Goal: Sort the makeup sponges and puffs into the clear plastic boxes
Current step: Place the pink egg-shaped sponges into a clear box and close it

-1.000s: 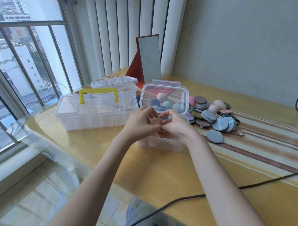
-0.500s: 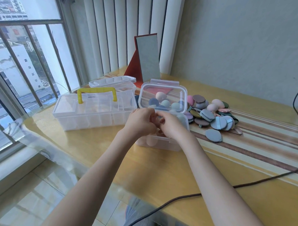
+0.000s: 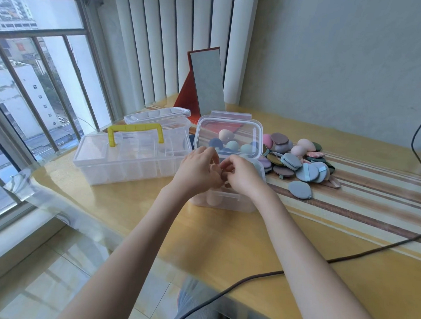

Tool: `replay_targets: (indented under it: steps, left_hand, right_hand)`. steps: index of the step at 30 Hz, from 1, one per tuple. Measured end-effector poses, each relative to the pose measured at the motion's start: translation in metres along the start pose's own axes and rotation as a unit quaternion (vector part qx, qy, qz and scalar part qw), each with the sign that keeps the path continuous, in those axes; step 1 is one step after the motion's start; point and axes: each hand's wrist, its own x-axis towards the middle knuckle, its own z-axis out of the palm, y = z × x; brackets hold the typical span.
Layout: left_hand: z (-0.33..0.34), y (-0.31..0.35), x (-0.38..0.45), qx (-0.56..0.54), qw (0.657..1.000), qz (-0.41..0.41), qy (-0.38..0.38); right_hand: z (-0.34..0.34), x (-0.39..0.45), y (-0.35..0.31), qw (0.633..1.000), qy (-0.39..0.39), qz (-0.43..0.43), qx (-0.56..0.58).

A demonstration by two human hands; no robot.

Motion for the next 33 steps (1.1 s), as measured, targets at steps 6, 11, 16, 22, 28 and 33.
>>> replay_targets:
  steps: [6,11,16,22,28,33]
  left_hand:
    - [-0.002,0.0,0.001,0.007,1.0,0.002,-0.012]
    - [0.001,-0.002,0.001,0.043,0.999,0.007,-0.015]
    - [0.0,-0.001,0.0,0.045,0.999,0.01,-0.022]
    - [-0.002,0.0,-0.001,0.032,0.999,0.008,-0.017]
    - [-0.001,-0.001,-0.002,0.038,0.999,0.01,-0.005]
    - [-0.001,0.0,-0.002,0.03,1.0,0.004,-0.002]
  right_hand:
    - [-0.004,-0.001,0.002,0.989,-0.086,0.028,0.119]
    - [-0.001,-0.001,0.005,0.992,0.074,0.054,0.088]
    - [-0.003,-0.004,0.001,0.994,-0.006,0.088,0.069]
    - [-0.003,-0.008,-0.003,0.996,-0.017,0.089,-0.002]
    - [-0.017,-0.011,-0.007,0.982,-0.13,0.108,0.086]
    - [-0.017,-0.009,-0.007,0.973,-0.176,0.111,0.096]
